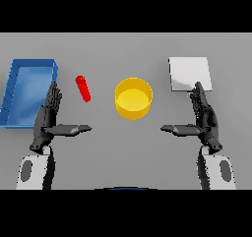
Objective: Pick up the red beaker and tilt it to pour out 1 green nut into yellow bowl. Pick up the yellow bowl and place it on the metallic measuring scale.
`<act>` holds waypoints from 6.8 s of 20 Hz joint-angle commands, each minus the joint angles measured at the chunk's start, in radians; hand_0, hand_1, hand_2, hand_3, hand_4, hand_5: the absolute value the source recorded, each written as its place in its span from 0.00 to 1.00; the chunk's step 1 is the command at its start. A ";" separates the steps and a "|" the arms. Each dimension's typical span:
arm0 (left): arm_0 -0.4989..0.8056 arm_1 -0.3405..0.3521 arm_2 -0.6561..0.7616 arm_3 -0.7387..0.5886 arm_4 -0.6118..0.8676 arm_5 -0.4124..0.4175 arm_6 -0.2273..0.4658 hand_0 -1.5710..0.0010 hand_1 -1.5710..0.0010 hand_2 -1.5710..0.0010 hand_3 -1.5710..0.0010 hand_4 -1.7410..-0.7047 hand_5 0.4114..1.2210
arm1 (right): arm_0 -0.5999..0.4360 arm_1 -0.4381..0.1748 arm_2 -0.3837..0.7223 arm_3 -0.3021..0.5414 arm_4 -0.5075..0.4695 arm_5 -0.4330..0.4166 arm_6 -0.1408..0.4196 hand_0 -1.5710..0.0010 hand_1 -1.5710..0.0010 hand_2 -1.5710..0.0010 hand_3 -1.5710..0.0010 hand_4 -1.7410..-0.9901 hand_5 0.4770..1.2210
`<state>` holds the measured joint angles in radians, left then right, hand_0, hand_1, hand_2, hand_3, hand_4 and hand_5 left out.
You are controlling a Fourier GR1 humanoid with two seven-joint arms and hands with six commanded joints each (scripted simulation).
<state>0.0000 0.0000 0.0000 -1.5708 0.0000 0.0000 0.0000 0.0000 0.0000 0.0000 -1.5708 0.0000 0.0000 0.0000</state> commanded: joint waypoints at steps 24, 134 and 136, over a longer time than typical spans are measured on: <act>-0.167 0.040 -0.034 0.205 -0.179 0.060 -0.052 1.00 1.00 1.00 1.00 0.57 0.28 | 0.093 -0.032 0.131 -0.122 0.223 -0.041 -0.103 1.00 1.00 1.00 1.00 0.71 0.25; -1.593 0.433 -0.656 1.361 -0.704 -0.142 0.017 0.00 0.00 0.00 0.07 0.00 1.00 | 0.054 -0.012 0.153 -0.078 0.292 -0.085 -0.140 1.00 1.00 1.00 1.00 0.98 0.26; -1.539 0.487 -0.590 1.385 -0.608 -0.074 0.040 0.00 0.00 0.00 0.08 0.00 1.00 | 0.052 -0.007 0.153 -0.071 0.283 -0.081 -0.154 1.00 1.00 1.00 1.00 0.99 0.25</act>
<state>-1.5384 0.4886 -0.5912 -0.1849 -0.6065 -0.0760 0.0398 0.0524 -0.0074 0.1532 -1.6423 0.2825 -0.0817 -0.1532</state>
